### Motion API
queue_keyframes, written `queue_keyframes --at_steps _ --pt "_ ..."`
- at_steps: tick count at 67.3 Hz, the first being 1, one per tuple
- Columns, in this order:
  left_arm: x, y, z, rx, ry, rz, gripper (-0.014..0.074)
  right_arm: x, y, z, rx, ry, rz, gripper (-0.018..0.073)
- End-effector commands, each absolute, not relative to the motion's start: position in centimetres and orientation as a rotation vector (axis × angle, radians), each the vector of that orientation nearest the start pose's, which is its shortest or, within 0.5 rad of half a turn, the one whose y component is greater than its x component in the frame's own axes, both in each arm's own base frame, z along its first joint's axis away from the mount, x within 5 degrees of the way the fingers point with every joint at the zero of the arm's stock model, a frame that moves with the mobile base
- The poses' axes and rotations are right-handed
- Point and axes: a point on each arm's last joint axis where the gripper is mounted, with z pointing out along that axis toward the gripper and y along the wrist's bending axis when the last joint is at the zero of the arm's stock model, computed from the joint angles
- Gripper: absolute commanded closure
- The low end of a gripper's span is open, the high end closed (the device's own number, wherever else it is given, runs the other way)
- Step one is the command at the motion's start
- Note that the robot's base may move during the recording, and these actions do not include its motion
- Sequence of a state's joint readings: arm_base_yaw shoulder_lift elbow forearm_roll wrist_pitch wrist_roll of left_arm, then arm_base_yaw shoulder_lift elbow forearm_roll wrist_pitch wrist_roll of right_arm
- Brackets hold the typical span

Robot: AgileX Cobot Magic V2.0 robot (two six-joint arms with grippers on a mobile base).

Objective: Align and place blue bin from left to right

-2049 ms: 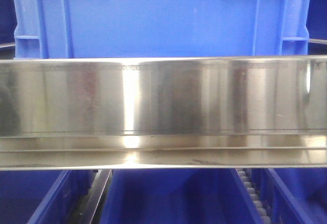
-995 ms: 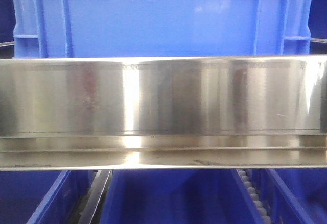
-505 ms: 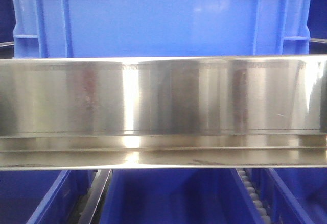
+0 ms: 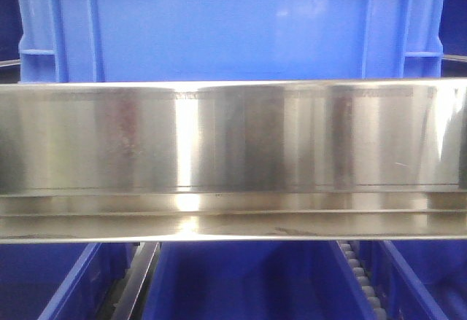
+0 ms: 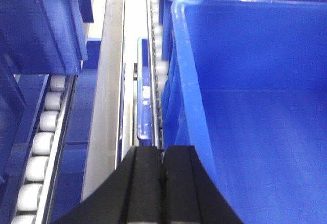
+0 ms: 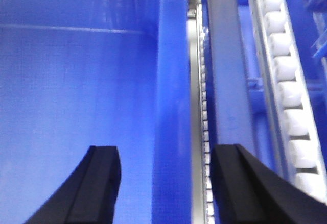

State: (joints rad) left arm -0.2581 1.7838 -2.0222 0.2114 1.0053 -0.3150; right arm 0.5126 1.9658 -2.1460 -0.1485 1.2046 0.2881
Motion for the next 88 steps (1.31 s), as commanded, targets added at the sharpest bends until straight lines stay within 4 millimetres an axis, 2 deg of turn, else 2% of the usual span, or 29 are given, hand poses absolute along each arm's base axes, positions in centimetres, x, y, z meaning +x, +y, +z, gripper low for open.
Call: queue_keyframes --at_steps 1,27,31,36,42,47,52,54,66,88 --pt "38.8 -8.8 43.9 -0.040 2.220 -0.067 0.0707 38.6 20.1 38.6 -0.277 2.463 0.131 0.0275" --pt "38.8 -8.8 43.9 -0.040 2.220 -0.070 0.0707 38.6 20.1 38.6 -0.277 2.464 0.130 0.0281" --pt "38.8 -8.8 43.9 -0.041 2.221 -0.071 0.0707 38.6 20.1 38.6 -0.277 2.464 0.130 0.0312" --pt "38.7 -9.1 43.9 -0.034 2.223 -0.081 0.0689 38.6 20.1 38.6 -0.277 2.464 0.128 0.0399" --pt "38.5 -9.9 43.9 0.002 2.223 -0.077 0.0589 38.6 20.0 38.6 -0.277 2.460 0.113 0.0511" --pt "38.3 -10.8 44.1 0.048 2.196 -0.034 0.0429 38.7 19.9 38.6 -0.277 2.457 0.105 0.0601" --pt "38.2 -11.6 44.4 0.050 2.159 -0.002 0.0290 38.7 19.9 38.6 -0.277 2.457 0.103 0.0646" --pt "38.1 -11.8 44.5 0.023 2.150 0.005 0.0267 38.7 19.9 38.6 -0.277 2.457 0.103 0.0643" --pt "38.3 -12.5 44.1 -0.006 2.145 0.033 0.0304 38.7 19.9 38.6 -0.277 2.457 0.103 0.0637" --pt "39.6 -12.8 41.4 -0.028 2.248 0.081 0.0311 38.7 19.9 38.6 -0.277 2.457 0.103 0.0637"
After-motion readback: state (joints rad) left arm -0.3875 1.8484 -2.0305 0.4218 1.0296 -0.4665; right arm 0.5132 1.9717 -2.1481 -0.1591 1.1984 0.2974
